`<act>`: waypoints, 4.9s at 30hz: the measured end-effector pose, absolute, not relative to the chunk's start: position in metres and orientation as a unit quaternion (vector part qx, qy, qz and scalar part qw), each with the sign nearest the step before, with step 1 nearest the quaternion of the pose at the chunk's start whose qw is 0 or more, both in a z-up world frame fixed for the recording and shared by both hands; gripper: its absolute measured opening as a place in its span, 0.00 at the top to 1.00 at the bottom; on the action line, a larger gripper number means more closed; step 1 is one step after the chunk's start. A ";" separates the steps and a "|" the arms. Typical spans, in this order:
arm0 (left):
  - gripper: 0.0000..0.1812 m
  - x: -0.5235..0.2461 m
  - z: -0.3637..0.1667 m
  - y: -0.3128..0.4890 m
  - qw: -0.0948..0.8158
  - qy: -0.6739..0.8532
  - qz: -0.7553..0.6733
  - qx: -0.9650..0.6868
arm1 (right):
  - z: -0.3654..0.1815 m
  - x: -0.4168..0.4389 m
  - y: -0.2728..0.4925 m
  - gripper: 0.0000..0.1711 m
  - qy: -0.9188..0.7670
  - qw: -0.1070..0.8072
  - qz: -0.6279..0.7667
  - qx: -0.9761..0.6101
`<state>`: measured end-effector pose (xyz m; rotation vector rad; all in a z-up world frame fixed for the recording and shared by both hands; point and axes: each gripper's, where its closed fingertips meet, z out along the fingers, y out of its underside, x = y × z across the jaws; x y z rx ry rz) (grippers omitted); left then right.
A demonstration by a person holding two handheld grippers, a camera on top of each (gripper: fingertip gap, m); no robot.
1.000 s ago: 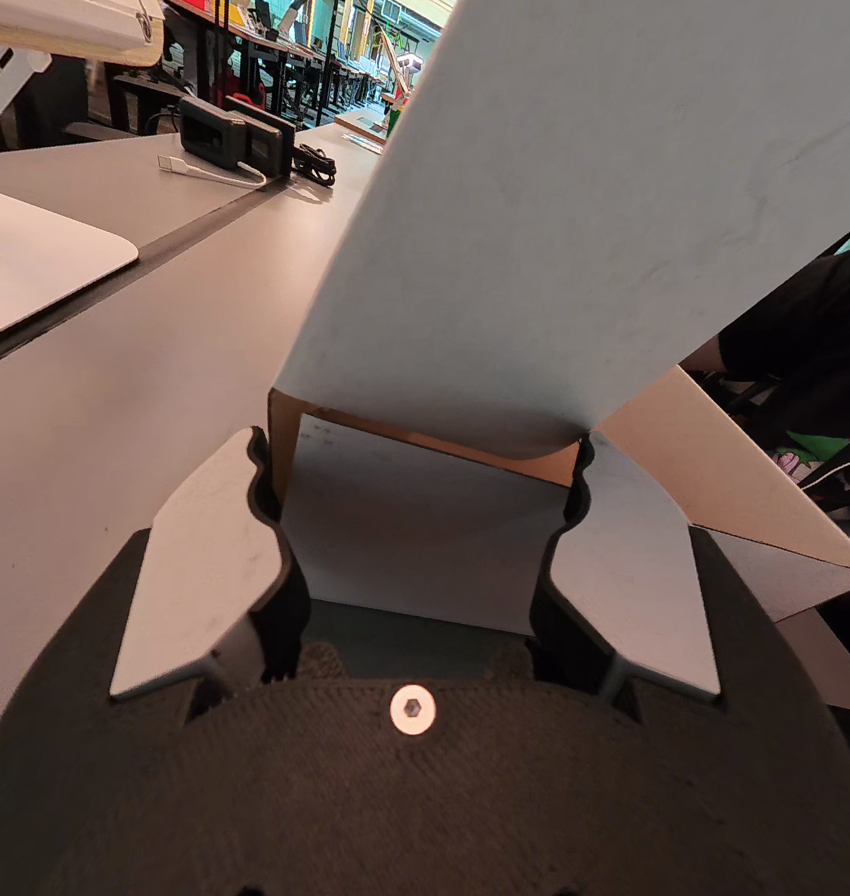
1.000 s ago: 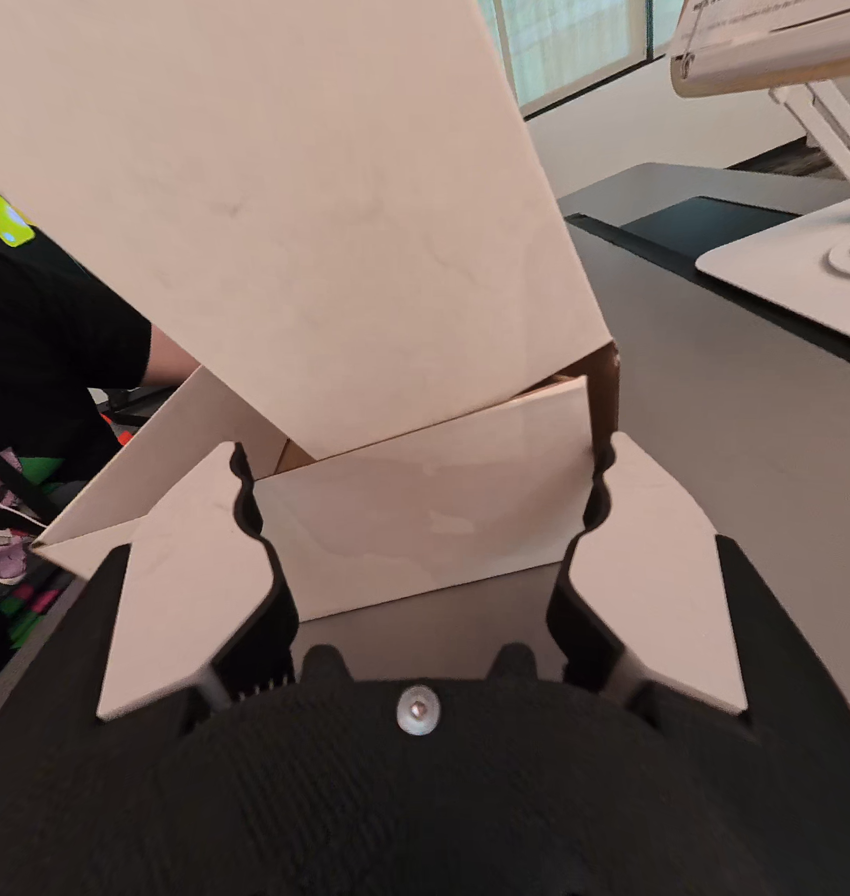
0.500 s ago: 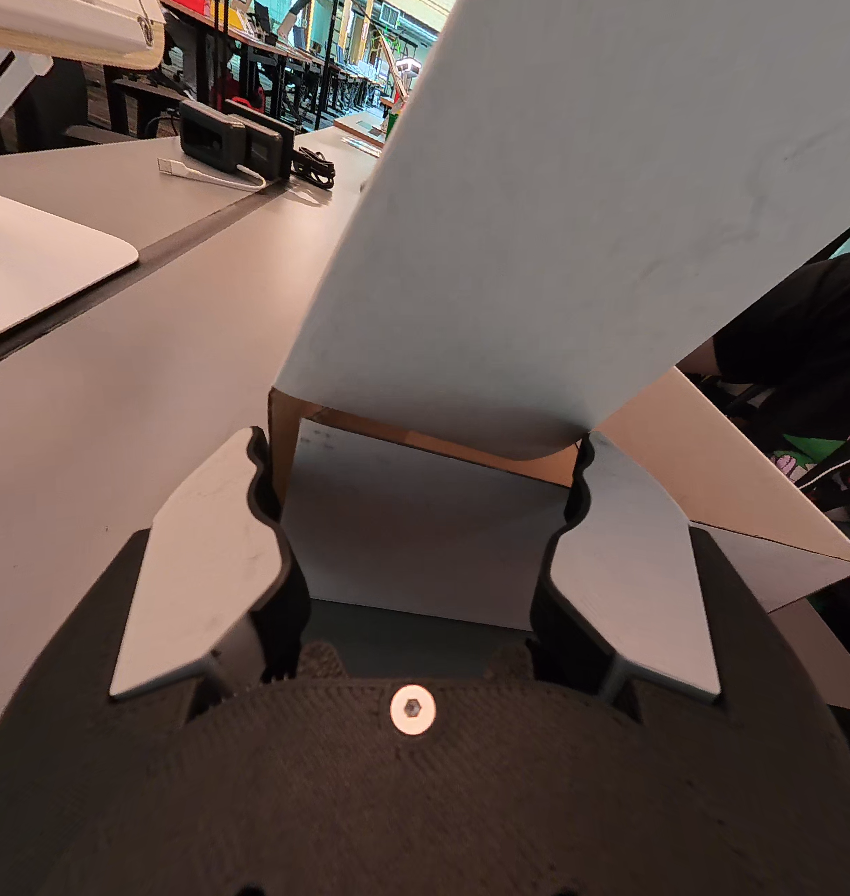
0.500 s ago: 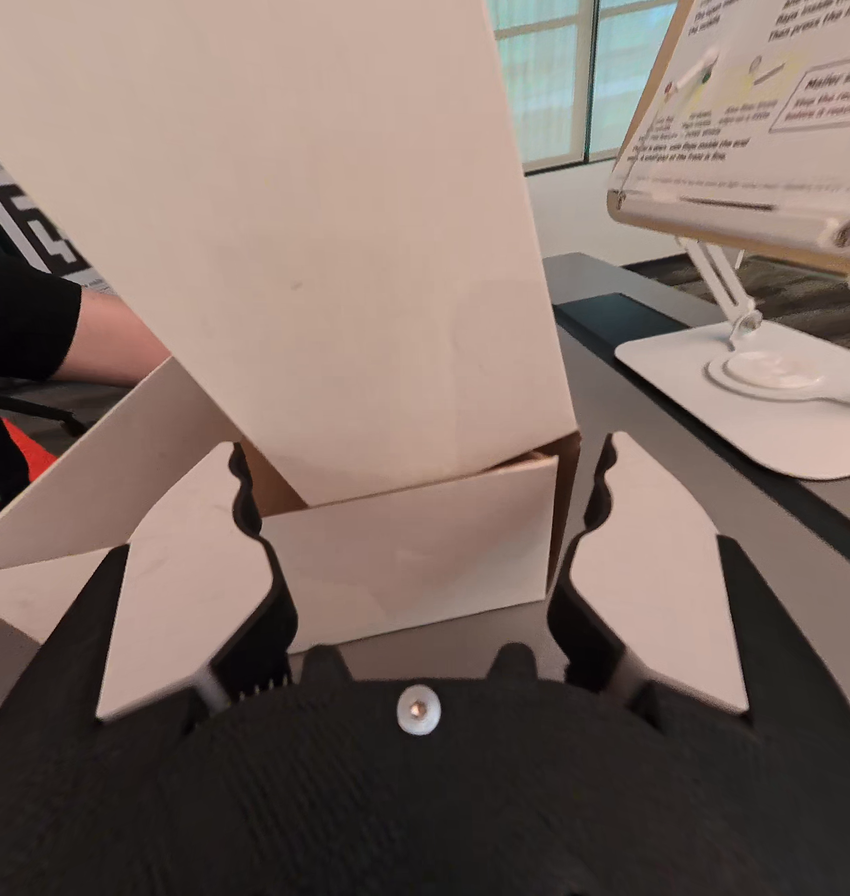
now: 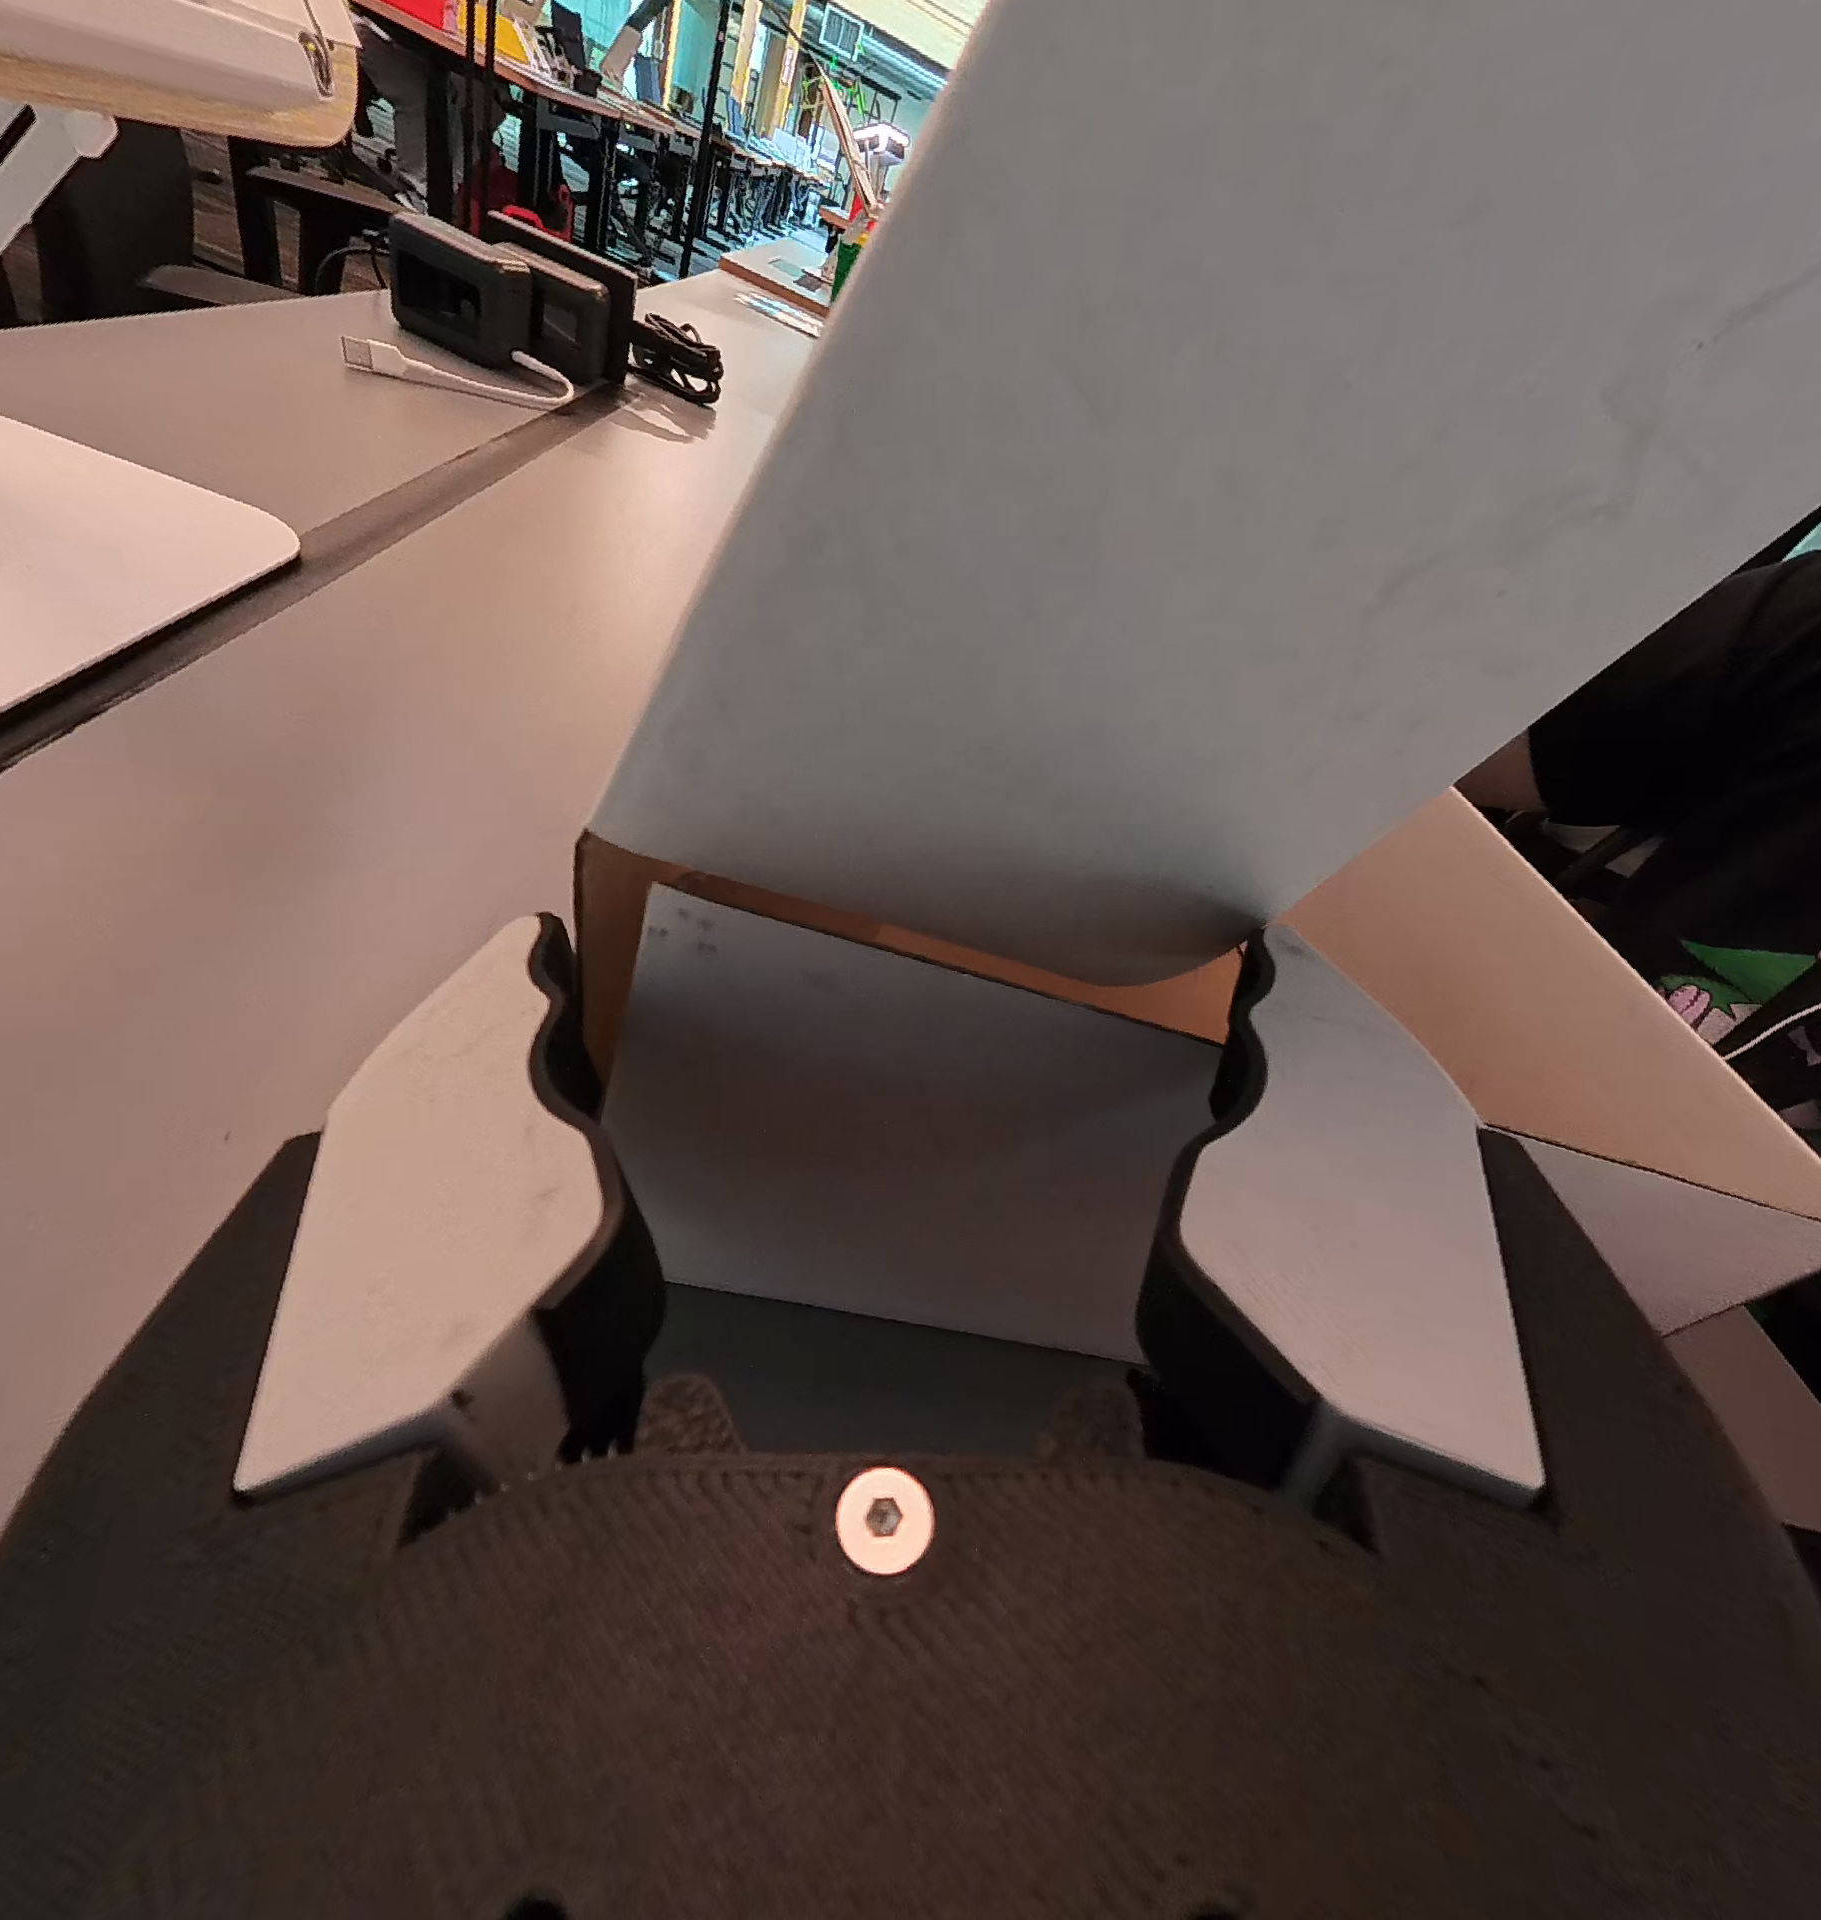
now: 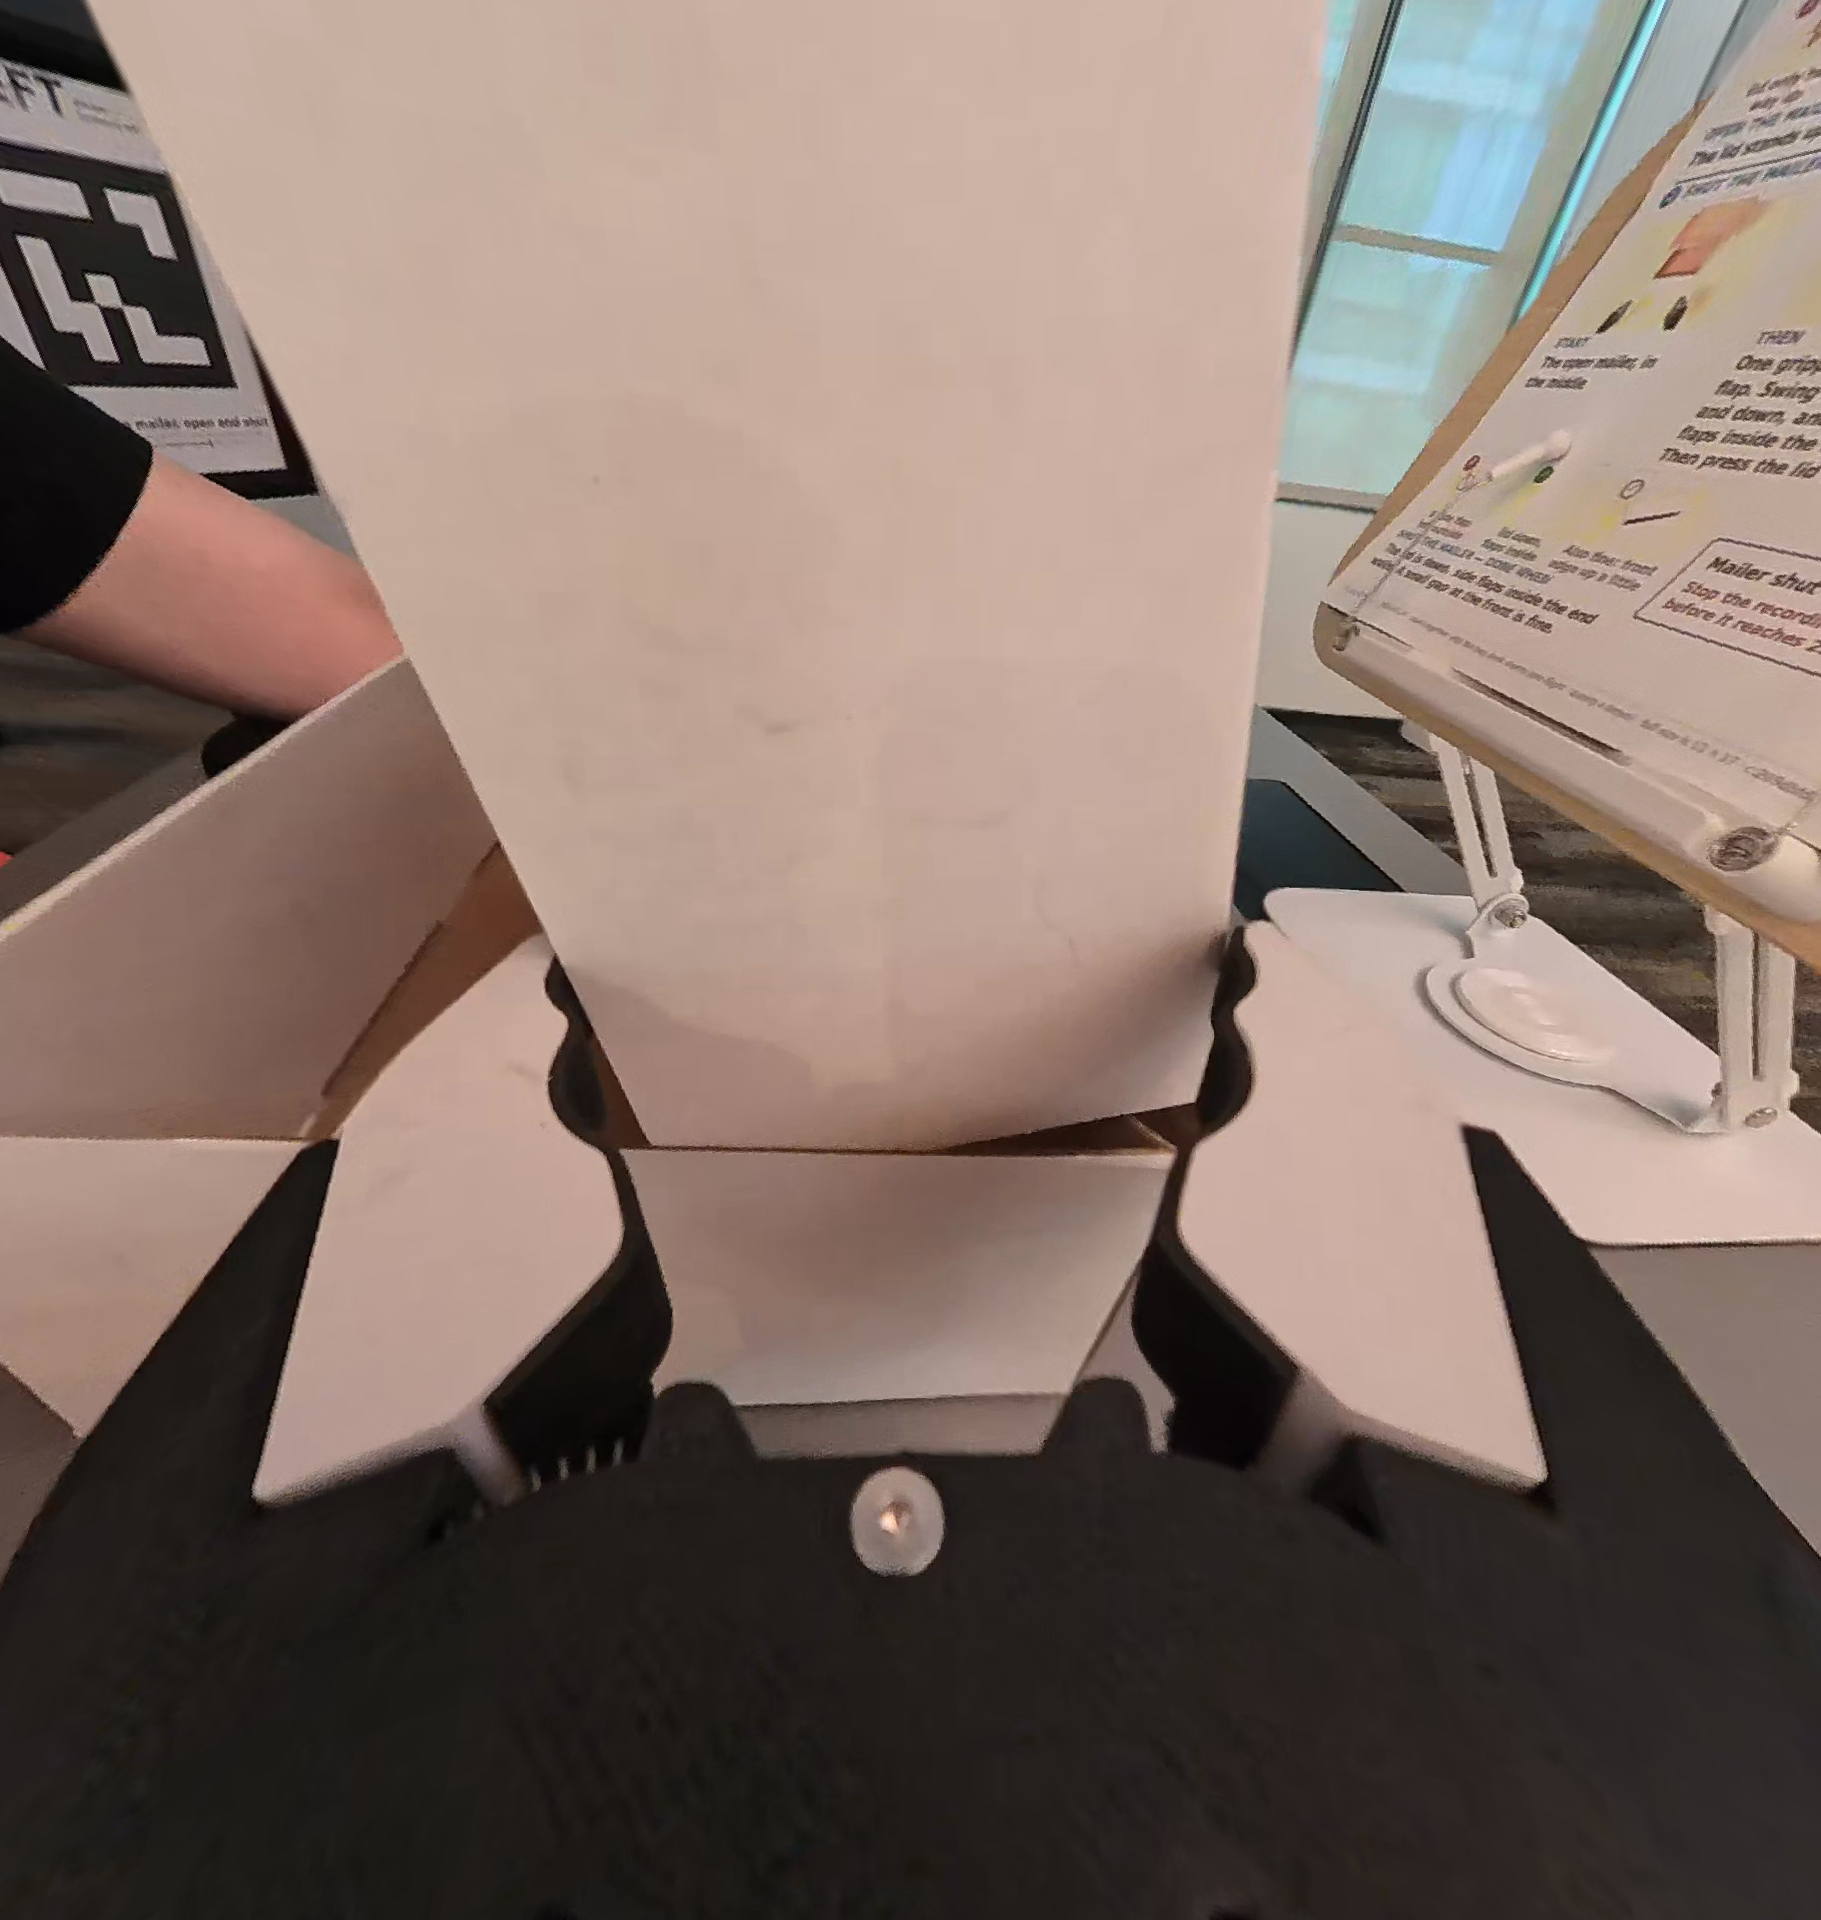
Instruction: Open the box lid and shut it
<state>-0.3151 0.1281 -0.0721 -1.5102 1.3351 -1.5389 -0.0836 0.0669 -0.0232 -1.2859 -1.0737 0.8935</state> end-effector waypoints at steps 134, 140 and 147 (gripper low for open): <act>0.63 -0.393 0.035 -0.003 0.607 0.204 -0.290 -0.711 | -0.034 -0.084 -0.032 0.92 -0.175 0.571 0.005 -0.802; 0.67 -0.371 0.008 0.000 0.572 0.268 -0.278 -0.723 | -0.036 -0.095 -0.044 0.81 -0.231 0.569 0.057 -0.787; 0.57 -0.393 0.044 0.014 0.550 0.233 -0.410 -0.690 | 0.038 -0.071 -0.058 0.57 -0.227 0.597 0.296 -0.710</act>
